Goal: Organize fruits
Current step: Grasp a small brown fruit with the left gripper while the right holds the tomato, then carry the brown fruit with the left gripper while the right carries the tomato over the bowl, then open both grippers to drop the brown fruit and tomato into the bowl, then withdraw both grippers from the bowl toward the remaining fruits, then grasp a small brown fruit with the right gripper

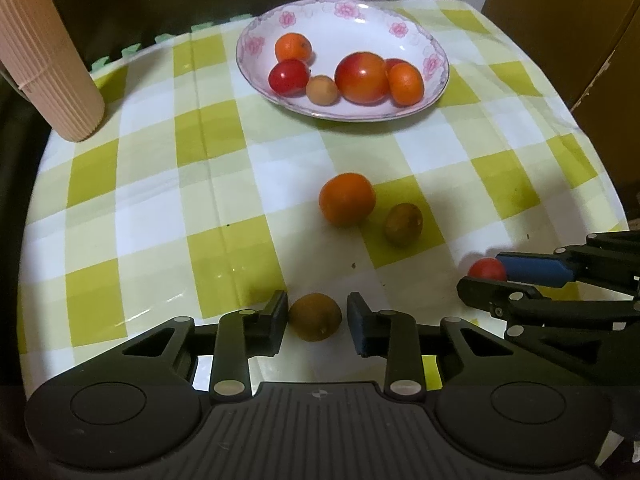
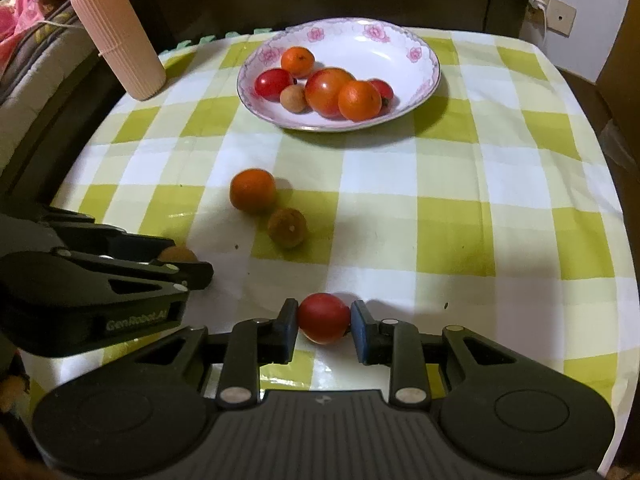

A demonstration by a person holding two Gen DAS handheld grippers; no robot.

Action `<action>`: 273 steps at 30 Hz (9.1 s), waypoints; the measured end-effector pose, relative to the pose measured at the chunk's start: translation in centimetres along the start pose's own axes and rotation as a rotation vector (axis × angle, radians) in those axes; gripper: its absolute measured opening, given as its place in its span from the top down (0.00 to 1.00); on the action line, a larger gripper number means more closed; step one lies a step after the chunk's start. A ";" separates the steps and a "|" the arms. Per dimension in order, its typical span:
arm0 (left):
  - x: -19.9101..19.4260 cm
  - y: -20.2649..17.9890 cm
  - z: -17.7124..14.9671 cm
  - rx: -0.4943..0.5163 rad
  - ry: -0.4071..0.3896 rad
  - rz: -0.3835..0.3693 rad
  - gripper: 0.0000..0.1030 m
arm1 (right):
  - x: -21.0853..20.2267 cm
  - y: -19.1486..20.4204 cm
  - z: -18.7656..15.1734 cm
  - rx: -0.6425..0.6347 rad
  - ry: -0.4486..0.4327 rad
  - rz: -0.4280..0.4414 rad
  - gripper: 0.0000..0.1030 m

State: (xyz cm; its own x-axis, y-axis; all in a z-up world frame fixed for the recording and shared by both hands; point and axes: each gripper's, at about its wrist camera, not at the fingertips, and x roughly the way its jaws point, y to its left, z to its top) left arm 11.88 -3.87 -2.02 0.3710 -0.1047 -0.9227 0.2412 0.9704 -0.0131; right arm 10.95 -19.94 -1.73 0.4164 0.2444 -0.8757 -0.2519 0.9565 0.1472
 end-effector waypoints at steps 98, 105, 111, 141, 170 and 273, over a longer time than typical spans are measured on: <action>-2.2 0.1 3.9 -0.022 -0.067 -0.069 0.64 | -1.6 -0.3 3.1 0.042 -0.100 0.029 0.73; -1.7 0.3 6.8 -0.034 -0.087 -0.062 0.65 | -1.6 -1.2 5.3 0.072 -0.131 0.021 0.73; -1.0 0.8 9.6 -0.044 -0.094 -0.047 0.65 | -0.8 -2.1 7.8 0.091 -0.151 0.016 0.73; 2.4 2.5 13.2 -0.104 -0.096 -0.012 0.63 | 3.6 -3.0 12.8 0.097 -0.172 0.000 0.72; 0.0 2.1 12.4 -0.092 -0.153 0.004 0.29 | 1.5 -4.1 12.4 0.146 -0.211 -0.033 0.71; -1.5 1.8 4.2 -0.001 -0.055 0.095 0.18 | 2.3 1.5 2.9 0.006 -0.026 0.079 0.79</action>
State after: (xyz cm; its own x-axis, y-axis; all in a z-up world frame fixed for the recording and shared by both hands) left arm 15.53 -2.87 0.91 0.4410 -0.0236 -0.8972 0.2011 0.9768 0.0732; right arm 14.06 -17.48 -2.13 0.4179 0.3230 -0.8491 -0.2794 0.9350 0.2182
